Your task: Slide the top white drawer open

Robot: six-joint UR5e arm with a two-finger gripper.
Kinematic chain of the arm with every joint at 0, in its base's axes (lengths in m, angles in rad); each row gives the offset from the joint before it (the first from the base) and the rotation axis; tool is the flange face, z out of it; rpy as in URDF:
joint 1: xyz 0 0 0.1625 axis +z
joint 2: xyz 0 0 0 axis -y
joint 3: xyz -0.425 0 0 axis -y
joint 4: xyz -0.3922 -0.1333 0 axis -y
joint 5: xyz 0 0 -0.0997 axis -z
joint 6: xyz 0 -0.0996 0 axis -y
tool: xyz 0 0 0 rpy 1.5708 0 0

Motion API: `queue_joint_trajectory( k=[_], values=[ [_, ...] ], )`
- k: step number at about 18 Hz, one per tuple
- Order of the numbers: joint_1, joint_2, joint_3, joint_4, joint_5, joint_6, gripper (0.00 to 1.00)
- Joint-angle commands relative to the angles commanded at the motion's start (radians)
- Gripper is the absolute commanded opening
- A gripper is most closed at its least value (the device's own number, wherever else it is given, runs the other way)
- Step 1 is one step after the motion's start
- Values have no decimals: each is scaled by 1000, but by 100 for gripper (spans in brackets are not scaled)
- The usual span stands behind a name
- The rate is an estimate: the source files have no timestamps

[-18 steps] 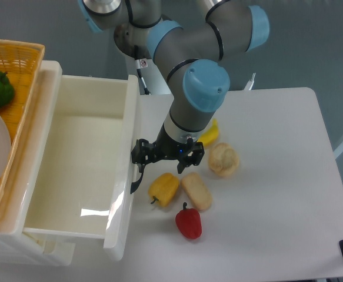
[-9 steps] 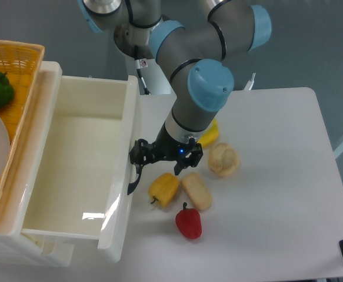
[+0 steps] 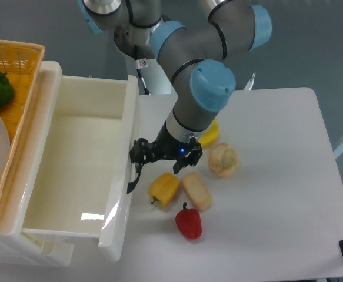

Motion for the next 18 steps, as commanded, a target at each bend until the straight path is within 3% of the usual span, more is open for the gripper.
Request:
queue_joint_trajectory(
  k=[7, 10, 18],
  values=[
    [23, 6, 8, 6, -20, 0, 100],
    [34, 5, 40, 12, -18, 26, 100],
    [60, 11, 43, 54, 129, 374, 100]
  ],
)
